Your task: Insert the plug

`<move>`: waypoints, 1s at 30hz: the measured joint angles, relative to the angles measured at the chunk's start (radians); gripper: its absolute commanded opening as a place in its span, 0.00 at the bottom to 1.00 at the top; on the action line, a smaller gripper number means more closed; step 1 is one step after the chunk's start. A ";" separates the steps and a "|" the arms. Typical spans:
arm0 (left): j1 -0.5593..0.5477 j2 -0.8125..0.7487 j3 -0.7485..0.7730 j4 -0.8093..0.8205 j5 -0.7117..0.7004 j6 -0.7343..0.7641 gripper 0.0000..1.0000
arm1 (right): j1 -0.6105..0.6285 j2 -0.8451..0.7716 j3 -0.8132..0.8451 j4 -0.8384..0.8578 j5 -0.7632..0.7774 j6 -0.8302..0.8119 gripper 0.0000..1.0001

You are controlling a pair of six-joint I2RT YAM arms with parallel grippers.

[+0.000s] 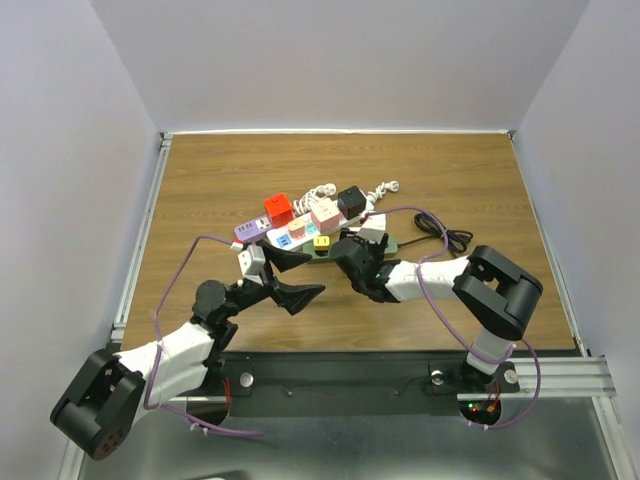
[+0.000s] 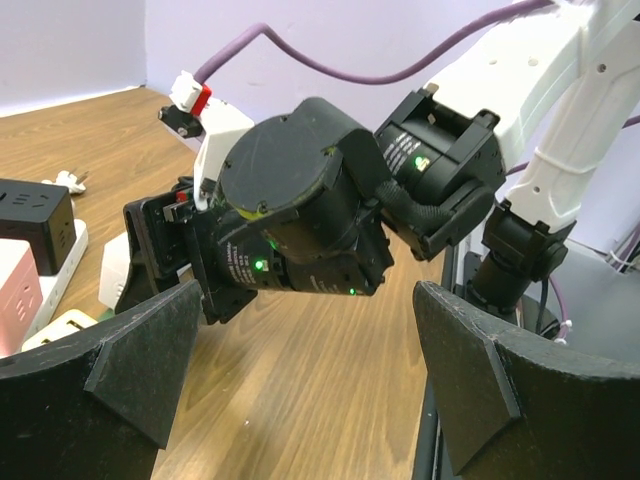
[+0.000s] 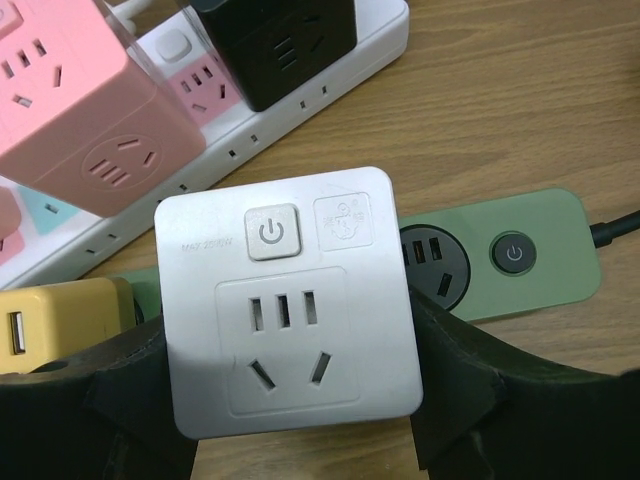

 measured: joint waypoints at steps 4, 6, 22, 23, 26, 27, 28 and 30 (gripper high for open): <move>0.000 0.005 0.000 -0.008 -0.008 0.001 0.98 | -0.016 -0.013 0.022 -0.063 -0.024 -0.023 0.44; 0.000 0.010 0.001 -0.019 -0.016 0.004 0.98 | -0.024 -0.018 0.041 -0.100 -0.031 -0.041 0.53; 0.000 0.013 0.005 -0.087 -0.071 0.015 0.98 | -0.047 -0.005 0.179 -0.274 -0.036 -0.186 0.88; 0.000 0.013 0.006 -0.089 -0.074 0.015 0.98 | -0.050 -0.005 0.183 -0.274 -0.035 -0.196 0.88; 0.000 0.013 0.008 -0.094 -0.081 0.016 0.98 | -0.054 -0.006 0.187 -0.273 -0.033 -0.214 0.90; 0.000 0.013 0.008 -0.097 -0.084 0.016 0.98 | -0.056 -0.007 0.187 -0.274 -0.032 -0.221 0.91; 0.000 0.012 0.008 -0.101 -0.087 0.016 0.98 | -0.061 -0.008 0.187 -0.274 -0.030 -0.230 0.92; 0.000 0.012 0.009 -0.109 -0.096 0.018 0.98 | -0.067 -0.014 0.187 -0.274 -0.030 -0.242 0.94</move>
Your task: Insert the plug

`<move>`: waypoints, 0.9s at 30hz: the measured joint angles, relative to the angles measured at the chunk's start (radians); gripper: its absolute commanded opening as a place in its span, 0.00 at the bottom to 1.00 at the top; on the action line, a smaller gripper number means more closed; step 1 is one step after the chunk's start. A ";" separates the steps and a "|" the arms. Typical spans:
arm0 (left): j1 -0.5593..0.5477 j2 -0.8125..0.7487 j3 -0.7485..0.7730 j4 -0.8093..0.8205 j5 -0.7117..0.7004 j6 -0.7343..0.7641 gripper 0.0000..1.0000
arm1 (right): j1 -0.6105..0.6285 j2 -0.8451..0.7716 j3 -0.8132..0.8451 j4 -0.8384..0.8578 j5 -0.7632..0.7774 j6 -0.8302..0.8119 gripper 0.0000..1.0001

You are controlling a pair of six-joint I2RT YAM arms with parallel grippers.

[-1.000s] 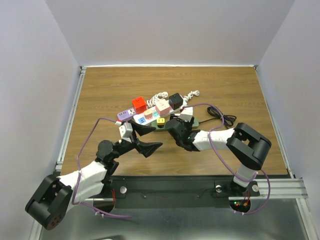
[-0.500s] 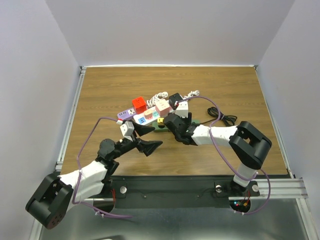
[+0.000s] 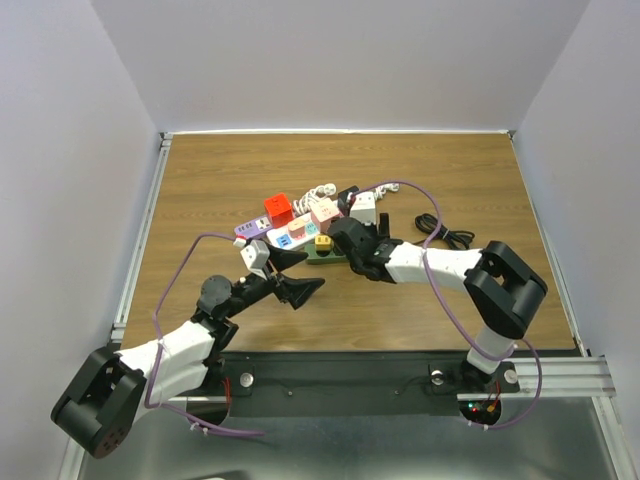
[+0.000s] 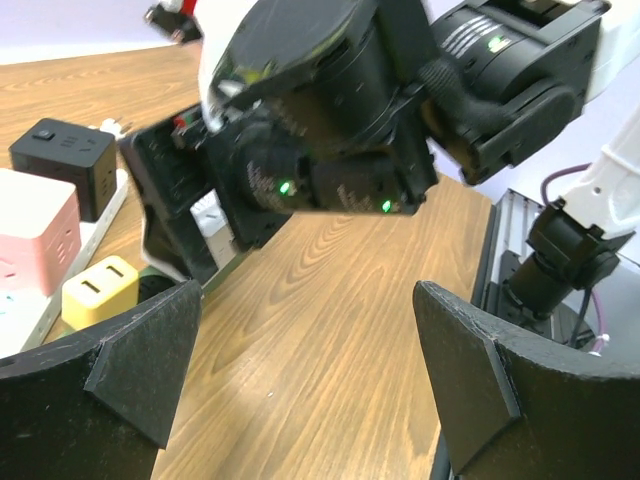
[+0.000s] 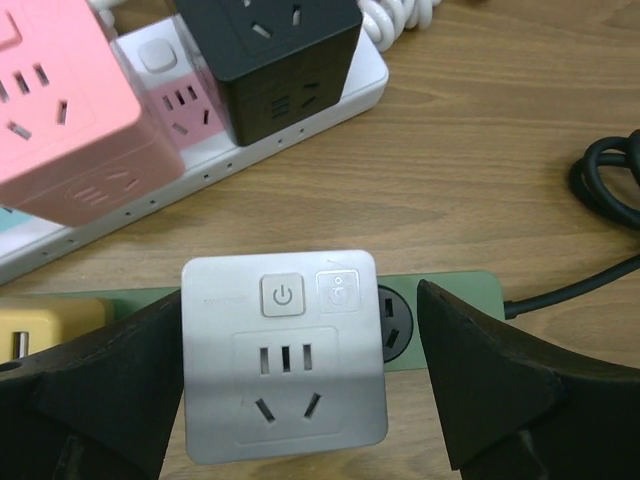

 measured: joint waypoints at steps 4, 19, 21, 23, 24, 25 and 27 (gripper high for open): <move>0.000 -0.010 0.009 -0.039 -0.039 0.008 0.98 | -0.026 -0.050 0.000 0.000 -0.015 -0.025 0.99; 0.006 -0.426 0.045 -0.468 -0.643 0.024 0.99 | -0.291 -0.509 -0.335 0.256 -0.153 -0.118 1.00; 0.006 -0.465 0.061 -0.521 -0.729 0.021 0.99 | -0.341 -0.570 -0.402 0.307 -0.187 -0.119 1.00; 0.006 -0.471 0.082 -0.560 -0.793 0.013 0.99 | -0.382 -0.610 -0.454 0.345 -0.217 -0.119 1.00; 0.006 -0.467 0.100 -0.587 -0.826 0.009 0.99 | -0.397 -0.620 -0.472 0.362 -0.226 -0.120 1.00; 0.006 -0.462 0.112 -0.608 -0.859 0.003 0.99 | -0.409 -0.628 -0.484 0.375 -0.232 -0.120 1.00; 0.006 -0.444 0.138 -0.650 -0.916 -0.005 0.99 | -0.423 -0.635 -0.505 0.399 -0.241 -0.122 1.00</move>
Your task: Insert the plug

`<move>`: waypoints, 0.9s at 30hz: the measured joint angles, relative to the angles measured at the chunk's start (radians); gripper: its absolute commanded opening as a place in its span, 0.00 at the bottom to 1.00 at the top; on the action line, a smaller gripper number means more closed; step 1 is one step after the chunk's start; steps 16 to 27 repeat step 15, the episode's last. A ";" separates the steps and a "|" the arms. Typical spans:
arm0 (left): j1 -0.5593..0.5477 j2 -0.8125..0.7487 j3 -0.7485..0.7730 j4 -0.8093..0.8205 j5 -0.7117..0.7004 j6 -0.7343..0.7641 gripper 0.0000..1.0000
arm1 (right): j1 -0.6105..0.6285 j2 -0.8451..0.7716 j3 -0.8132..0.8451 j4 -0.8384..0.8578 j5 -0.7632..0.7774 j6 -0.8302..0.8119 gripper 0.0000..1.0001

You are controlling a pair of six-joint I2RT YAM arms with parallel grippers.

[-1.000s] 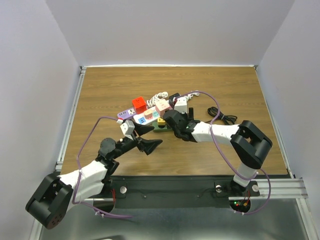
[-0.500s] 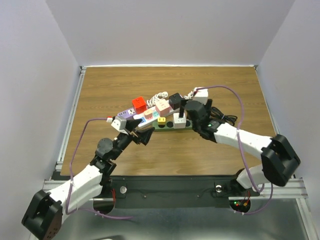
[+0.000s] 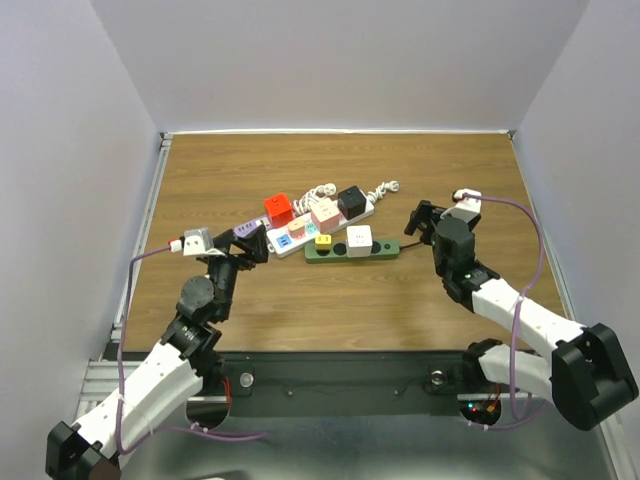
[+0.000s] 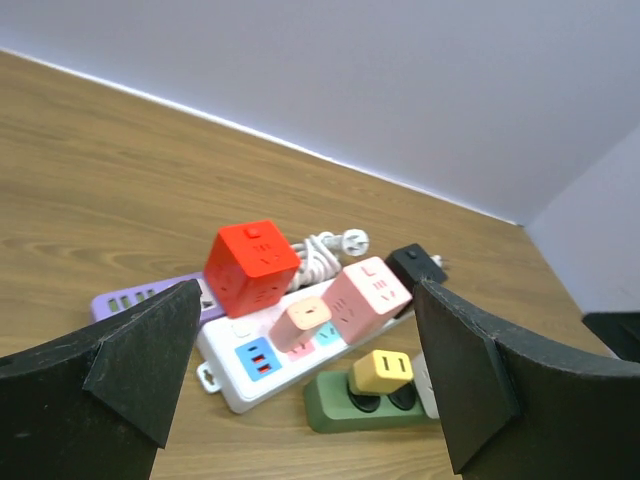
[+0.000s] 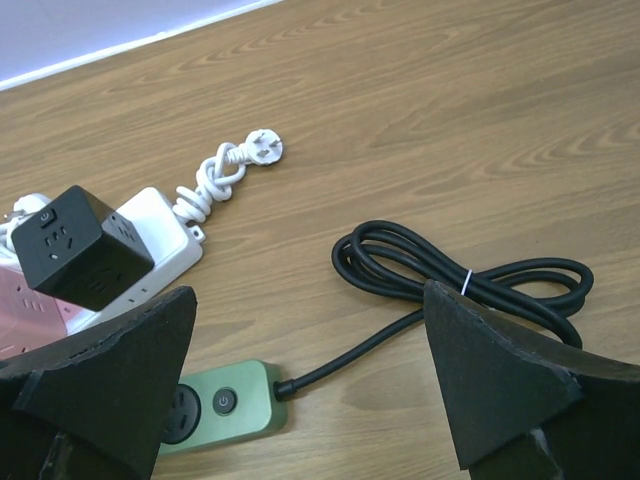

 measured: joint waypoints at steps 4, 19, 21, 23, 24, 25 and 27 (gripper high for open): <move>0.000 0.041 0.030 -0.056 -0.072 -0.011 0.99 | -0.023 -0.010 -0.028 0.029 -0.021 0.001 1.00; 0.000 0.124 0.097 -0.133 -0.169 -0.016 0.96 | -0.061 -0.095 -0.092 0.081 -0.028 0.010 1.00; 0.000 0.124 0.097 -0.133 -0.169 -0.016 0.96 | -0.061 -0.095 -0.092 0.081 -0.028 0.010 1.00; 0.000 0.124 0.097 -0.133 -0.169 -0.016 0.96 | -0.061 -0.095 -0.092 0.081 -0.028 0.010 1.00; 0.000 0.124 0.097 -0.133 -0.169 -0.016 0.96 | -0.061 -0.095 -0.092 0.081 -0.028 0.010 1.00; 0.000 0.124 0.097 -0.133 -0.169 -0.016 0.96 | -0.061 -0.095 -0.092 0.081 -0.028 0.010 1.00; 0.000 0.124 0.097 -0.133 -0.169 -0.016 0.96 | -0.061 -0.095 -0.092 0.081 -0.028 0.010 1.00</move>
